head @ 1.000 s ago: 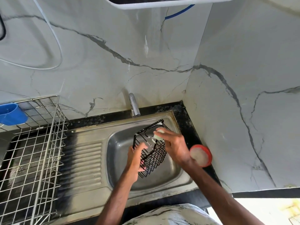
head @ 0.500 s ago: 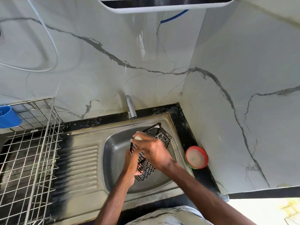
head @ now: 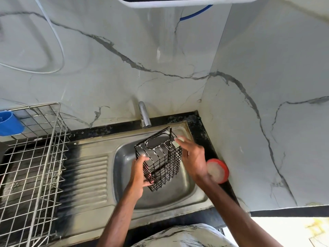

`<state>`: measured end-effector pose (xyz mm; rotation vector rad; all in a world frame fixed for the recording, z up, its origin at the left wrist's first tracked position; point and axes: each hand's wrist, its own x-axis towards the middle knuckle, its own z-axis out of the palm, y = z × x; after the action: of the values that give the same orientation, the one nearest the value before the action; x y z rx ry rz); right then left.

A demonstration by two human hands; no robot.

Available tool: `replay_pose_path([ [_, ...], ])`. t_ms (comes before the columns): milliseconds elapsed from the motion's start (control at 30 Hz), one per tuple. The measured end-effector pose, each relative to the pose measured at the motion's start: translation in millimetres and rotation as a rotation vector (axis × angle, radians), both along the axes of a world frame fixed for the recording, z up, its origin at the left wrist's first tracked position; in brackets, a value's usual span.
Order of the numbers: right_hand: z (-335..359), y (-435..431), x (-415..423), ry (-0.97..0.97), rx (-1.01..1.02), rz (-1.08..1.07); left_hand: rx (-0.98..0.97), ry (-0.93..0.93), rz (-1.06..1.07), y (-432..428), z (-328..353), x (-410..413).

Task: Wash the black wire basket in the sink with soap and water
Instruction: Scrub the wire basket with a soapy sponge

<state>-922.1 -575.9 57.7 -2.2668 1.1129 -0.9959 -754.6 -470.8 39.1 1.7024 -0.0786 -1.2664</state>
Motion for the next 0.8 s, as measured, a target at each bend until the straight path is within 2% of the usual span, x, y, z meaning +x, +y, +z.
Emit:
replay_pose_path([
  [100, 7.2, 9.8, 0.3, -0.044, -0.046, -0.017, -0.025, 0.013, -0.017, 2.0, 0.0, 2.5],
  [233, 19.5, -0.2, 0.1, -0.124, 0.047, -0.105, -0.041, 0.02, -0.061, 4.7, -1.3, -2.2],
  [333, 25.7, -4.6, 1.9, -0.154, 0.004, -0.126, -0.061, 0.0, -0.063, 3.6, 4.0, -4.2],
  [467, 26.5, 15.6, 10.6, -0.051, -0.023, -0.012, -0.076, 0.003, -0.043, 0.0, 8.4, -7.1],
  [667, 23.7, 65.2, 19.6, 0.003, -0.078, 0.404, -0.076, -0.016, -0.027, 4.2, 6.2, -6.7],
  [800, 16.3, 25.8, 5.8, -0.027, -0.034, 0.256, -0.071, -0.019, -0.033, 6.3, 14.3, -9.1],
])
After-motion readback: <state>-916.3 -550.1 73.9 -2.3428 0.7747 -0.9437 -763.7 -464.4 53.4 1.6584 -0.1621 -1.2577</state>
